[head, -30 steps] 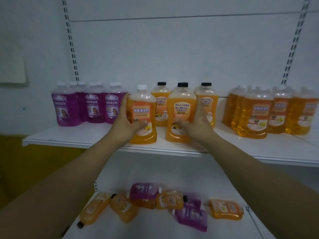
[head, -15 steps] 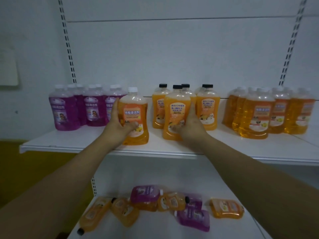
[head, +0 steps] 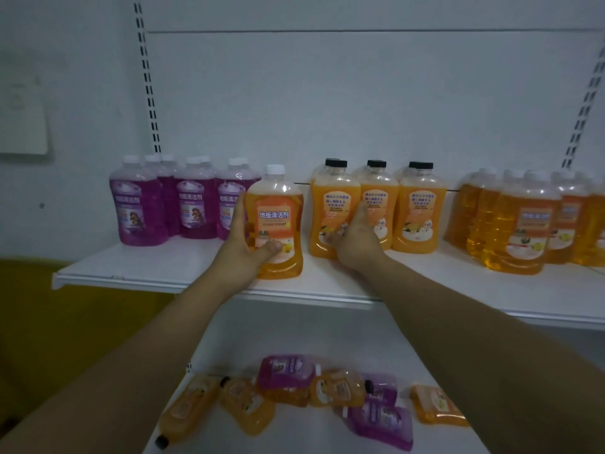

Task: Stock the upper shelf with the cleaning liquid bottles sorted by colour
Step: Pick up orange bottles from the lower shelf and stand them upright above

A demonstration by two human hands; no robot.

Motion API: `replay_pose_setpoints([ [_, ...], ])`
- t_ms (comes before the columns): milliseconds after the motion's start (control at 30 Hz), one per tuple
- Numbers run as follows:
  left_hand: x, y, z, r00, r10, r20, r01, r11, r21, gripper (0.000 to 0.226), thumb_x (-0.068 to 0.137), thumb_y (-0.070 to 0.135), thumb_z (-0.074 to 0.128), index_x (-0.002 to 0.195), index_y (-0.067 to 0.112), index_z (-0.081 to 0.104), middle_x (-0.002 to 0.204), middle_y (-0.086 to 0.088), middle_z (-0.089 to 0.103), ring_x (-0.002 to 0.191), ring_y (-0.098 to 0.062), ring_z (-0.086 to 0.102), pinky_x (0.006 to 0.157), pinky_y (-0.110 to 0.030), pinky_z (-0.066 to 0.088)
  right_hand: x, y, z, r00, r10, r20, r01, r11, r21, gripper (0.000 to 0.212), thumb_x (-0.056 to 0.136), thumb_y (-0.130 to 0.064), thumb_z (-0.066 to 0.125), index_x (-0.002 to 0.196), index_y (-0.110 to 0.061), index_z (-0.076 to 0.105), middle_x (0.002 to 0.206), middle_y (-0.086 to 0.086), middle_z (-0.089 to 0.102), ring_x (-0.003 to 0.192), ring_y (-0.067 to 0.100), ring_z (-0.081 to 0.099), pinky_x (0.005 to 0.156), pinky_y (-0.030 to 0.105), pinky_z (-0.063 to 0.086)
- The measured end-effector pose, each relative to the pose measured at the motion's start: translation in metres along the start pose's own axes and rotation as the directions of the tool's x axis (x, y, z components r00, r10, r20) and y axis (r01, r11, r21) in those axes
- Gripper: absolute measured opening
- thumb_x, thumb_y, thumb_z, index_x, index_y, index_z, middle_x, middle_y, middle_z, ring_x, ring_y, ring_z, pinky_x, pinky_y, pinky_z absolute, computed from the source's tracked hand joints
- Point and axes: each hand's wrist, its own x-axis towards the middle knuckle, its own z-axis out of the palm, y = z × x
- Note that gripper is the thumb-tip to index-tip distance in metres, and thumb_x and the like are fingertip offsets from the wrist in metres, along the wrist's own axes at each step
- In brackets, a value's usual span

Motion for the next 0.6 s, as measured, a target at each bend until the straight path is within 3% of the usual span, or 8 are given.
replay_pose_setpoints([
  [233, 0.001, -0.001, -0.002, 1.0, 0.011, 0.01, -0.011, 1.0, -0.023, 0.089, 0.09, 0.024, 0.061, 0.146, 0.047, -0.003, 0.134, 0.011, 0.047, 0.12, -0.011, 0.049, 0.096, -0.033, 0.044, -0.001, 0.001, 0.0, 1.0, 0.003, 0.025, -0.002, 1.0, -0.02, 0.094, 0.093, -0.032, 0.06, 0.151, -0.027, -0.013, 0.153, 0.002, 0.031, 0.138, 0.028, 0.036, 0.112, 0.047, 0.032],
  [367, 0.001, 0.002, -0.001, 1.0, 0.019, 0.006, -0.018, 0.999, -0.038, 0.091, 0.086, 0.019, 0.066, 0.148, 0.041, 0.003, 0.135, 0.012, 0.047, 0.119, -0.008, 0.047, 0.089, -0.027, 0.043, -0.016, 0.011, -0.012, 0.996, -0.047, 0.07, 0.063, 0.968, -0.242, 0.077, 0.087, -0.048, 0.059, 0.149, -0.021, 0.021, 0.146, 0.003, 0.043, 0.132, 0.028, 0.044, 0.108, 0.044, 0.038],
  [433, 0.003, 0.004, 0.001, 0.999, 0.021, 0.028, -0.02, 0.999, -0.025, 0.094, 0.083, 0.017, 0.07, 0.148, 0.042, 0.006, 0.137, 0.01, 0.047, 0.12, -0.01, 0.048, 0.09, -0.031, 0.044, -0.03, 0.014, -0.024, 0.991, -0.052, 0.121, 0.093, 0.928, -0.36, 0.066, 0.088, -0.05, 0.058, 0.144, -0.022, 0.035, 0.143, 0.002, 0.048, 0.128, 0.027, 0.047, 0.104, 0.039, 0.04],
  [600, 0.003, 0.021, 0.032, 0.99, 0.04, 0.133, -0.042, 0.999, 0.015, 0.096, 0.081, 0.018, 0.073, 0.145, 0.045, 0.006, 0.137, 0.002, 0.048, 0.118, -0.019, 0.053, 0.091, -0.037, 0.049, -0.057, 0.032, -0.06, 0.991, 0.087, 0.098, -0.018, 0.831, -0.556, 0.068, 0.088, -0.062, 0.051, 0.142, -0.023, 0.042, 0.147, 0.001, 0.043, 0.131, 0.024, 0.044, 0.106, 0.04, 0.04],
])
